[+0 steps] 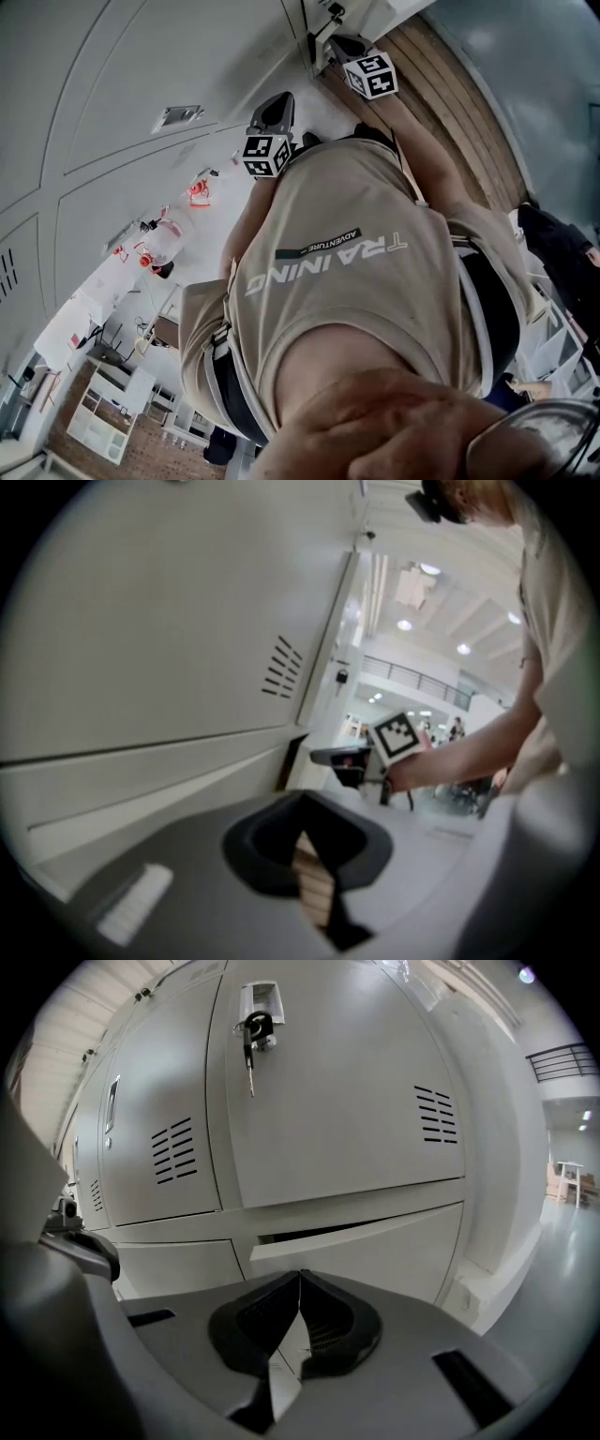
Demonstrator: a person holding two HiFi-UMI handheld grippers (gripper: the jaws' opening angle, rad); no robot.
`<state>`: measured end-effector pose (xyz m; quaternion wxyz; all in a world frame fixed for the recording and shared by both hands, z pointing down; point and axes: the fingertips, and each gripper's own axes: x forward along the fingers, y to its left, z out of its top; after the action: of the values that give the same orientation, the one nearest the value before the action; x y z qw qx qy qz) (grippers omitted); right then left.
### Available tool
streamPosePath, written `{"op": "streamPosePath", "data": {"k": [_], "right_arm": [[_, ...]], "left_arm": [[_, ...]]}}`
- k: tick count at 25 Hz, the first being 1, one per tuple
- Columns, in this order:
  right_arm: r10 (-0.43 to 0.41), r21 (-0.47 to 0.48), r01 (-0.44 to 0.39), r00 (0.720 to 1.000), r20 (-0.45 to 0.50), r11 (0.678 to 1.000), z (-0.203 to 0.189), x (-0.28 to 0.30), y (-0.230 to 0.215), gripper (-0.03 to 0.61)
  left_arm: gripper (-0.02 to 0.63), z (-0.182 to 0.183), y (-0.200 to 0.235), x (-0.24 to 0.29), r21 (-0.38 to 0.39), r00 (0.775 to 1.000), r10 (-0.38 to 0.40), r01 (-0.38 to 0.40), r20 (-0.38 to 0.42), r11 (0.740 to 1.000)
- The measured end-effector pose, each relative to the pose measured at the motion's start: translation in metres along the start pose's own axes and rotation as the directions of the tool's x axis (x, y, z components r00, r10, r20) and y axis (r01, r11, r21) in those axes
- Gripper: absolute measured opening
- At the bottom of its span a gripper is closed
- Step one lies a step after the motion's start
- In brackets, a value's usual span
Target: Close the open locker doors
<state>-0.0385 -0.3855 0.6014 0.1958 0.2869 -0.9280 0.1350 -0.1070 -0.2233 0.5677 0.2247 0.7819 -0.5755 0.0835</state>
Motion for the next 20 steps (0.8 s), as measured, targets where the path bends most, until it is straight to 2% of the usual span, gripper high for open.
{"op": "streamPosePath", "data": {"k": [11,20], "right_arm": [[-0.019,-0.004,0.019,1.000,-0.017,1.000,0.004,0.024,0.004,0.014],[0.000,-0.020,-0.001,1.000,-0.027,1.000,0.007,0.029,0.008,0.014]], "left_arm": [[0.005,-0.007,0.014,-0.014,-0.015,1.000,0.002,-0.002,0.005,1.000],[0.005,-0.003,0.012,-0.021,-0.009,1.000,0.017,-0.017,0.017,1.000]]}}
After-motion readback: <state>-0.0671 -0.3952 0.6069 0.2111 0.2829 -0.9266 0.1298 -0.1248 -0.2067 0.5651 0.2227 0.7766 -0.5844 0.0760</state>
